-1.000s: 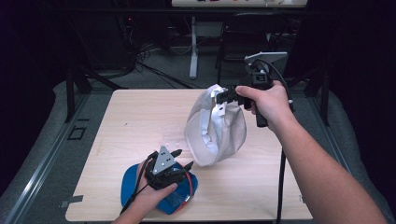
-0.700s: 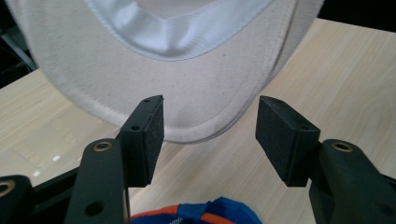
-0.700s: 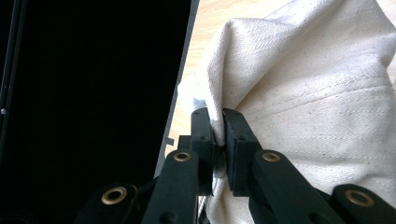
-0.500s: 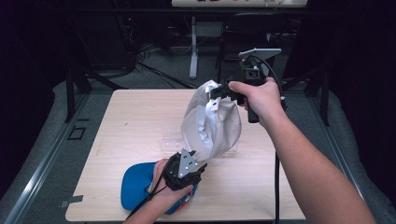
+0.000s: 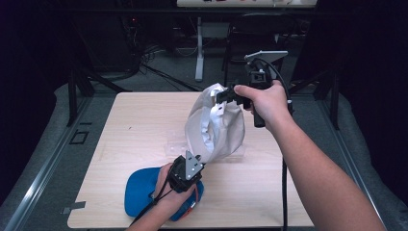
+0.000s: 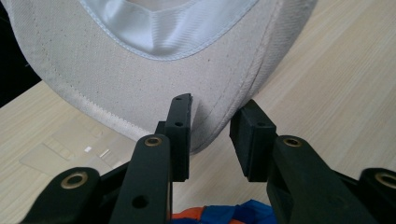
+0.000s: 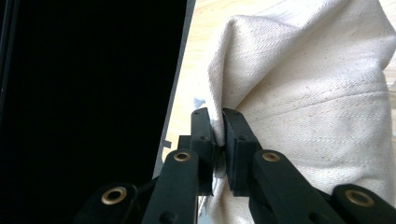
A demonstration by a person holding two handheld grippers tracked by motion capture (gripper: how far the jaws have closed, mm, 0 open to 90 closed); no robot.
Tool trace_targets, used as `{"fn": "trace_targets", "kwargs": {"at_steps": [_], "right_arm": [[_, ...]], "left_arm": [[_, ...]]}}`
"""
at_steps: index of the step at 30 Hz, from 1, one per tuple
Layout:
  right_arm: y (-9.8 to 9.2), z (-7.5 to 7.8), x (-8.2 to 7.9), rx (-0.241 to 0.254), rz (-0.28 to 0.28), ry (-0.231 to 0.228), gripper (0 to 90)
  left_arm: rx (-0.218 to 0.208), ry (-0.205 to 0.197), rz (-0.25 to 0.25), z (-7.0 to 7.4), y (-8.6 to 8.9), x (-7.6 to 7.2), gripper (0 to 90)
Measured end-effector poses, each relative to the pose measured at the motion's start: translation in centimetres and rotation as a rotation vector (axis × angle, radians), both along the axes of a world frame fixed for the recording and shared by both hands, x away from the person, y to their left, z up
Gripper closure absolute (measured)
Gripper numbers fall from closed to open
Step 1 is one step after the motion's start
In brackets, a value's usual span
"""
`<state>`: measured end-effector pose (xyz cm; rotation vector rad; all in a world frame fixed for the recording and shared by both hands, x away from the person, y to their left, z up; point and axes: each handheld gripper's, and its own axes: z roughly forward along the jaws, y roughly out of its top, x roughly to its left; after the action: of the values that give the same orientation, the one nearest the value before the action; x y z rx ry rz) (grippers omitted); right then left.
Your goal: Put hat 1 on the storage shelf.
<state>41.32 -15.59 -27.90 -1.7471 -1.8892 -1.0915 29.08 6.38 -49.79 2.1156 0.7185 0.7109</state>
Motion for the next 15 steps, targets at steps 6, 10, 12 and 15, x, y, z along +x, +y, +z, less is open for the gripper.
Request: {"fn": "trace_targets", "kwargs": {"at_steps": [6, 10, 12, 15], "right_arm": [[-0.1, 0.1, 0.1, -0.003, 0.0, 0.004, 83.8], [0.0, 0.1, 0.1, -0.003, -0.009, 0.009, 83.8], [0.0, 0.1, 0.2, -0.006, -0.01, 0.009, 83.7], [0.2, 0.0, 0.3, -0.008, -0.013, 0.008, 83.7]], "left_arm": [[-0.034, 0.004, -0.019, 0.4, 1.5, 0.8, 73.4], [-0.06, 0.015, -0.033, 0.5, 2.3, 1.2, 75.3], [-0.086, 0.032, -0.042, 0.5, 2.6, 1.5, 76.0], [-0.128, 0.058, -0.065, 0.6, 3.1, 1.9, 77.5]]}}
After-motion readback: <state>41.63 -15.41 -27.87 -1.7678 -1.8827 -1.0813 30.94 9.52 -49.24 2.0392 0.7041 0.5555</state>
